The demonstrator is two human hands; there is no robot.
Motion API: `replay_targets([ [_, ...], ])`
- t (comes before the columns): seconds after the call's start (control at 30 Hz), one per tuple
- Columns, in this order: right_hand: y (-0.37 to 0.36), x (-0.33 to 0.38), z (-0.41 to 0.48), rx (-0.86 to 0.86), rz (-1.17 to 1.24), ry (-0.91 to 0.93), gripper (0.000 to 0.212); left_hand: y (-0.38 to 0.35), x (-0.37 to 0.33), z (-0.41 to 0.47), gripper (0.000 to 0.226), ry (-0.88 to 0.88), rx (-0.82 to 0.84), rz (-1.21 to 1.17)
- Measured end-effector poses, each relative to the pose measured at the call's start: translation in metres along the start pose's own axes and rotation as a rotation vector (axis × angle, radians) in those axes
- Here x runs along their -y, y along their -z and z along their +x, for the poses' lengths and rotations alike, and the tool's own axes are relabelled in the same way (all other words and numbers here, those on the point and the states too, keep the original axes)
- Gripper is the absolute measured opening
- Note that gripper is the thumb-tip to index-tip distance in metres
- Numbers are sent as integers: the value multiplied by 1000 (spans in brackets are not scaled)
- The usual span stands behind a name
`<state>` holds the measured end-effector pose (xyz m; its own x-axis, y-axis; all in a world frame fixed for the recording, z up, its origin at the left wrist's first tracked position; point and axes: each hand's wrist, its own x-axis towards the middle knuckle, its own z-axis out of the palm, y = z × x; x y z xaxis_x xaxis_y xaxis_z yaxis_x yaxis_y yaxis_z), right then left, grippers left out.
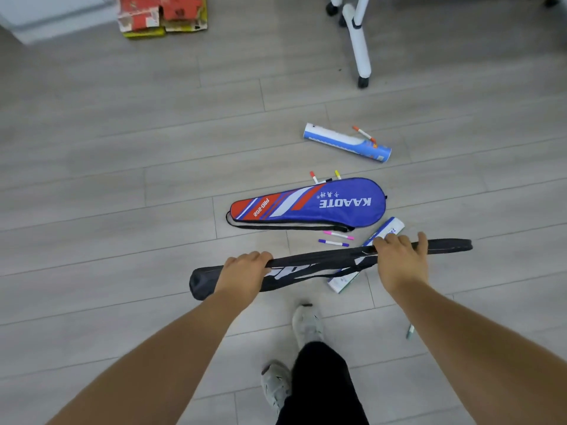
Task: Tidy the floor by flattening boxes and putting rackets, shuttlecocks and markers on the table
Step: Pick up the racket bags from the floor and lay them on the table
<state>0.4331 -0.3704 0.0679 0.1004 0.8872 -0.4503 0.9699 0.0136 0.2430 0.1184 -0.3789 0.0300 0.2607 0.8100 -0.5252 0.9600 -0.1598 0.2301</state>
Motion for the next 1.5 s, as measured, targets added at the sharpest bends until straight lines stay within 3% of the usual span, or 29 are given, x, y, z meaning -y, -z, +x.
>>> replay_targets([
  [0.47, -2, 33, 171, 126, 7, -10, 51, 21, 54, 149, 27, 98, 1, 59],
  [0.73, -68, 64, 260, 128, -73, 5, 43, -29, 92, 253, 53, 120, 171, 51],
  [0.87, -103, 80, 304, 175, -107, -23, 42, -70, 113, 310, 43, 84, 185, 21],
  [0.97, -134, 99, 347, 159, -92, -52, 57, -103, 131, 359, 36, 70, 110, 13],
  [1.13, -190, 147, 408, 74, -56, 16, 86, -154, 164, 427, 56, 73, 109, 54],
  [1.27, -223, 184, 423, 157, -59, 73, 87, -178, 181, 448, 69, 58, 153, 49],
  [1.4, -238, 204, 415, 236, 13, 74, 85, -188, 183, 455, 73, 61, 86, 43],
  [1.5, -241, 214, 410, 279, 98, 55, 87, -192, 177, 460, 76, 79, 182, 100],
])
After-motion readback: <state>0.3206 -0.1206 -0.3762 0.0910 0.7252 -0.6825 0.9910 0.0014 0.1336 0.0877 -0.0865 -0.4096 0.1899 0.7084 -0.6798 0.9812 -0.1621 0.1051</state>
